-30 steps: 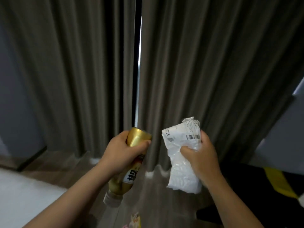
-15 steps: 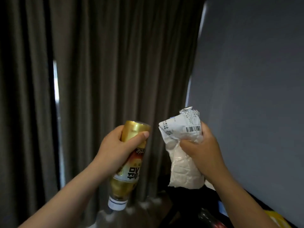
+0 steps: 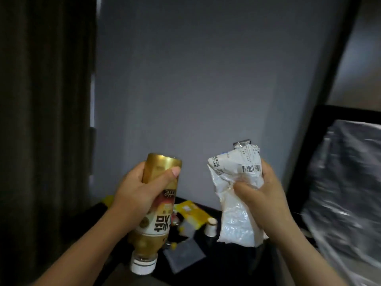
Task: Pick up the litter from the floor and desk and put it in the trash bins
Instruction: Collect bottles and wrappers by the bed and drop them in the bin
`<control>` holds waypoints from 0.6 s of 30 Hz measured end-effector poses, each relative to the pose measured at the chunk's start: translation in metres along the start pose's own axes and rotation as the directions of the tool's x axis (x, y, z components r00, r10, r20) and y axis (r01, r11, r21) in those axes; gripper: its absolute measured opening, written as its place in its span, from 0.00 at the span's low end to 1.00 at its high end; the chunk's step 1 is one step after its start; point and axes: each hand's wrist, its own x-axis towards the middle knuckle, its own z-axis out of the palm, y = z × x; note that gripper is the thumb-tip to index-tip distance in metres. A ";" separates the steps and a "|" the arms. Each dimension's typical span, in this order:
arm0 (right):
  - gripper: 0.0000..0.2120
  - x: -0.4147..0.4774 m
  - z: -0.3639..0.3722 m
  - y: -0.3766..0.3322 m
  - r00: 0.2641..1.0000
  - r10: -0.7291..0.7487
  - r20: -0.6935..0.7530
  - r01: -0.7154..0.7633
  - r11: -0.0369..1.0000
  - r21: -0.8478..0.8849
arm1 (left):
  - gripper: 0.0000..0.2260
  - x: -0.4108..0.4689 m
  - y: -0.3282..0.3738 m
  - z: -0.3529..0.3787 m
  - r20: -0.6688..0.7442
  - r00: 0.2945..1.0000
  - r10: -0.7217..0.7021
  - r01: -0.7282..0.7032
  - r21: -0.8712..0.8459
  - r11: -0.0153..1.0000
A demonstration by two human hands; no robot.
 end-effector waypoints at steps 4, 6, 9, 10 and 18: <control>0.22 -0.027 -0.088 -0.010 0.987 -0.019 -0.158 -0.006 0.987 -0.160 | 0.20 -0.007 0.007 0.081 0.245 0.969 0.030 -0.006 -0.097 0.995; 0.23 -0.045 -0.132 -0.016 0.968 -0.030 -0.248 -0.022 0.979 -0.202 | 0.20 -0.017 0.015 0.125 0.336 0.940 0.066 -0.022 -0.134 0.991; 0.21 -0.077 -0.197 -0.024 0.928 -0.044 -0.371 -0.065 0.959 -0.275 | 0.19 -0.042 0.032 0.189 0.461 0.881 0.109 -0.021 -0.192 0.981; 0.21 -0.089 -0.218 -0.026 0.912 -0.047 -0.408 -0.081 0.953 -0.292 | 0.18 -0.053 0.039 0.210 0.503 0.856 0.121 -0.015 -0.210 0.978; 0.25 -0.188 -0.384 -0.056 0.786 -0.144 -0.602 -0.142 0.905 -0.402 | 0.22 -0.159 0.099 0.367 0.706 0.667 0.237 -0.011 -0.310 0.951</control>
